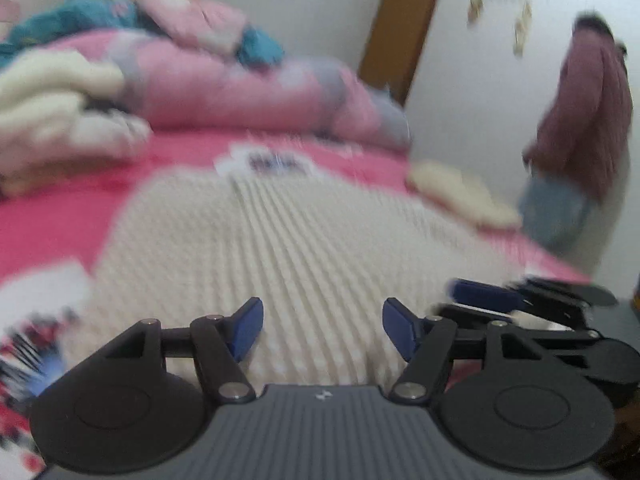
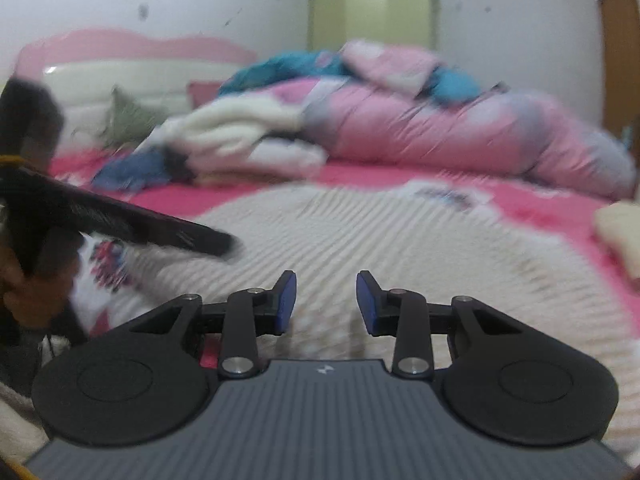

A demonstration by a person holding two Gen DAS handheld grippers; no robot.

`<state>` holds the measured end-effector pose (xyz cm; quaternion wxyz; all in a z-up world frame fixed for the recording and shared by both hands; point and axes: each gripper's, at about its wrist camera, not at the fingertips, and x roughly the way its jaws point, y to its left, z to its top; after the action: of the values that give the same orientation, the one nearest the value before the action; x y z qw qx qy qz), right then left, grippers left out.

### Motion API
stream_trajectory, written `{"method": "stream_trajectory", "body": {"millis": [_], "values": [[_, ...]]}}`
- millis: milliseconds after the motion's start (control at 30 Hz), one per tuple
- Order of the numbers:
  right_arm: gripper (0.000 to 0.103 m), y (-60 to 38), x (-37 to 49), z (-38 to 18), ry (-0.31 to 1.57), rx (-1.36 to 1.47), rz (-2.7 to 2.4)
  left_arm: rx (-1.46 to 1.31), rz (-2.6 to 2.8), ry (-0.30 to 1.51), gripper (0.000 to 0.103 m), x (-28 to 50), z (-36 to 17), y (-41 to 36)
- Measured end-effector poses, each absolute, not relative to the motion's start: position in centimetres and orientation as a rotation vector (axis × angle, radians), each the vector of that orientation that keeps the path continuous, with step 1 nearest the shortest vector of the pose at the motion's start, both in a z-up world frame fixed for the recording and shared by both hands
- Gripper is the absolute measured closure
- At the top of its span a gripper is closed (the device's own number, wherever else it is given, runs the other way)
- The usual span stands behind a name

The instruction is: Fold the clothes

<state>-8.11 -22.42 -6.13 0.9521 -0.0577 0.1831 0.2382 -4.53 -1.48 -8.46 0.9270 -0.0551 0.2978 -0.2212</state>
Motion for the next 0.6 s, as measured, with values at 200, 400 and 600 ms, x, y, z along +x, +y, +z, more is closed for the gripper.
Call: {"method": "stream_trajectory", "body": {"millis": [200, 400, 600], "values": [[0.075, -25.5, -8.8, -8.3, 0.388, -0.193, 0.398, -0.131, -0.451, 0.612, 0.045, -3.9, -9.7, -0.7], [0.089, -35.4, -10.3, -10.1, 0.411, -0.081, 0.207, -0.099, -0.449, 0.625, 0.045, -4.3, -9.6, -0.5], [0.103, -39.3, -10.6, -10.7, 0.383, 0.031, 0.154, -0.112, -0.445, 0.639, 0.045, -4.0, -9.5, -0.4]]}}
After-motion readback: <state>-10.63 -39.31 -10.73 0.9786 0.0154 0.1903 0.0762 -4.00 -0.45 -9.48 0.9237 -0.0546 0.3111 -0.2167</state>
